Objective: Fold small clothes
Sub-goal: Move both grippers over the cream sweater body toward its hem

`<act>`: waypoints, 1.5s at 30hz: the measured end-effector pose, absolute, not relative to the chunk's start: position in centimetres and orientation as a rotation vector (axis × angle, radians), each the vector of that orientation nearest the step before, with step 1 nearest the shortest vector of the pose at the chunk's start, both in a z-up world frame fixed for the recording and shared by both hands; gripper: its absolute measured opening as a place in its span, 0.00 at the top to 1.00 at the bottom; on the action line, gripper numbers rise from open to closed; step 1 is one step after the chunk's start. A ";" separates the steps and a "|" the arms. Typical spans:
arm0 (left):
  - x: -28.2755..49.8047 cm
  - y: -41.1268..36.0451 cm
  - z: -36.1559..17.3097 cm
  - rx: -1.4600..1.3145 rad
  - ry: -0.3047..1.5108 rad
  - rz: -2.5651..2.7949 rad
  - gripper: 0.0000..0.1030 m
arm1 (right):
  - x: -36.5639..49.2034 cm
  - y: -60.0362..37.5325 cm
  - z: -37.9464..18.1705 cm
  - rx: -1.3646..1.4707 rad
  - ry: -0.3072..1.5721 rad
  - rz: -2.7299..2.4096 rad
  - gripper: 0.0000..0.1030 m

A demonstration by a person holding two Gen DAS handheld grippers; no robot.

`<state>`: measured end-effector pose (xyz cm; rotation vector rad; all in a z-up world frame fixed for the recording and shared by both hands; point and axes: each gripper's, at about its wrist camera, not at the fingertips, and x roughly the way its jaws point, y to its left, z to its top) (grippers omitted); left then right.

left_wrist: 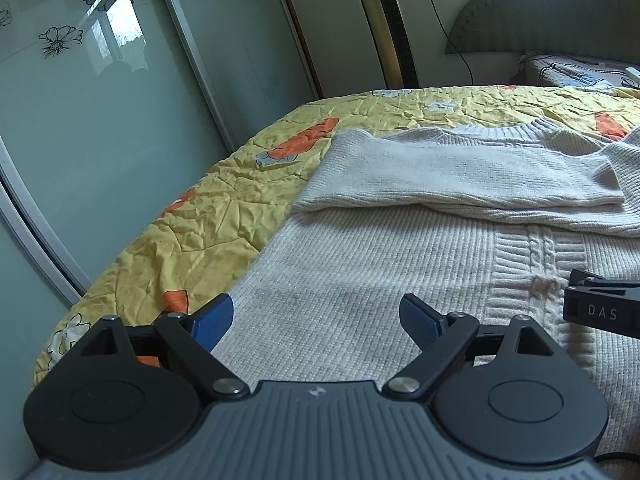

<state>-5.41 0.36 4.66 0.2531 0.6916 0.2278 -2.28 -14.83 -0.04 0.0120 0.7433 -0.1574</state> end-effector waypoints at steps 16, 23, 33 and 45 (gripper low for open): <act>-6.0 0.1 3.9 0.280 0.706 0.148 0.12 | -2.3 -14.8 0.0 0.012 0.743 -0.157 0.00; -7.0 0.0 3.3 0.321 0.685 0.049 0.11 | -2.3 -14.8 0.0 0.012 0.743 -0.157 0.00; -7.6 0.5 2.6 0.312 0.694 -0.024 0.11 | -2.3 -14.8 -0.1 0.012 0.743 -0.157 0.00; -7.6 1.2 2.4 0.253 0.714 -0.114 0.11 | -2.3 -14.9 -0.1 0.012 0.743 -0.157 0.00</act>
